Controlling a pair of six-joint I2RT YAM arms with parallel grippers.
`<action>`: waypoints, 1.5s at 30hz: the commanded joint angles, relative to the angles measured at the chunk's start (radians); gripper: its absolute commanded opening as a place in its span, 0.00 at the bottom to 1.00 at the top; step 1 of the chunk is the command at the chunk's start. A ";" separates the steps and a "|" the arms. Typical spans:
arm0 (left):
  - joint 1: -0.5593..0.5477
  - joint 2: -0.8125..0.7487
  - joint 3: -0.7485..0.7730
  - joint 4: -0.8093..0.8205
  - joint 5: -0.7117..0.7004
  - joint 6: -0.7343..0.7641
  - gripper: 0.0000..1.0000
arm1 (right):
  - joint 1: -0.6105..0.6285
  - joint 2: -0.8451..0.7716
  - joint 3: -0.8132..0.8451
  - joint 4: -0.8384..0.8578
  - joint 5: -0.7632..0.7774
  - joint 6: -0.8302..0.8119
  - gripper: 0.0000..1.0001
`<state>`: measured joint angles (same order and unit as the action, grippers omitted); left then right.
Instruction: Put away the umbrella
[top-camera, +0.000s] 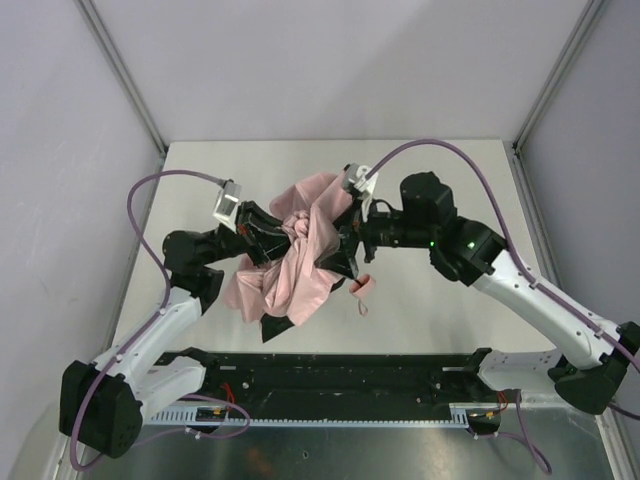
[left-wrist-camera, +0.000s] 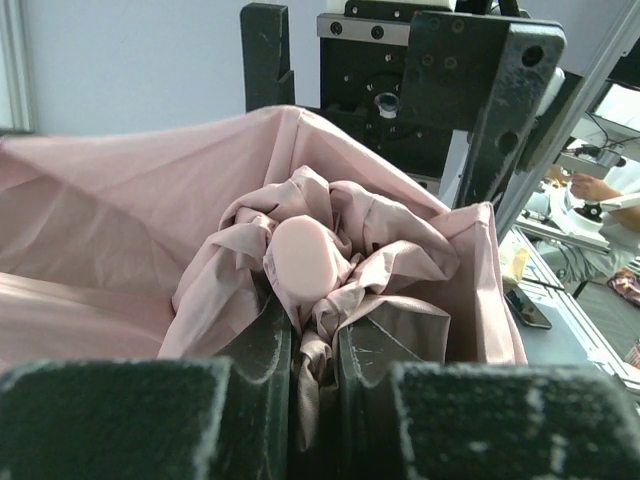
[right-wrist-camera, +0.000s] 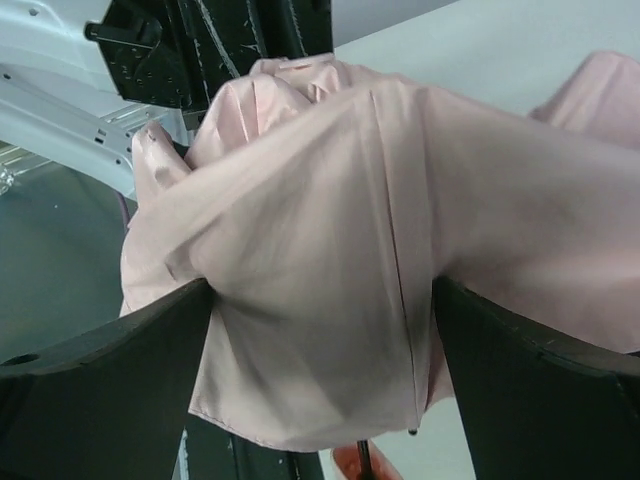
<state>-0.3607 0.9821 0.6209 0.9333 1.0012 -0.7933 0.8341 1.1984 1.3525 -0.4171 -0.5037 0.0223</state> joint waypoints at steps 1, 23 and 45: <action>-0.023 -0.002 0.069 0.076 0.008 -0.033 0.00 | 0.064 0.046 0.039 0.094 0.087 -0.048 0.98; -0.199 -0.052 0.116 0.139 -0.041 -0.077 0.00 | 0.057 0.137 -0.073 0.318 -0.215 0.034 0.71; -0.205 -0.107 0.128 0.128 -0.134 0.050 0.00 | 0.055 0.113 -0.110 0.215 -0.051 0.102 0.76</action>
<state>-0.5369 0.9291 0.6586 0.8734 0.9512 -0.7940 0.8871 1.3144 1.2644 -0.0952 -0.7746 0.1341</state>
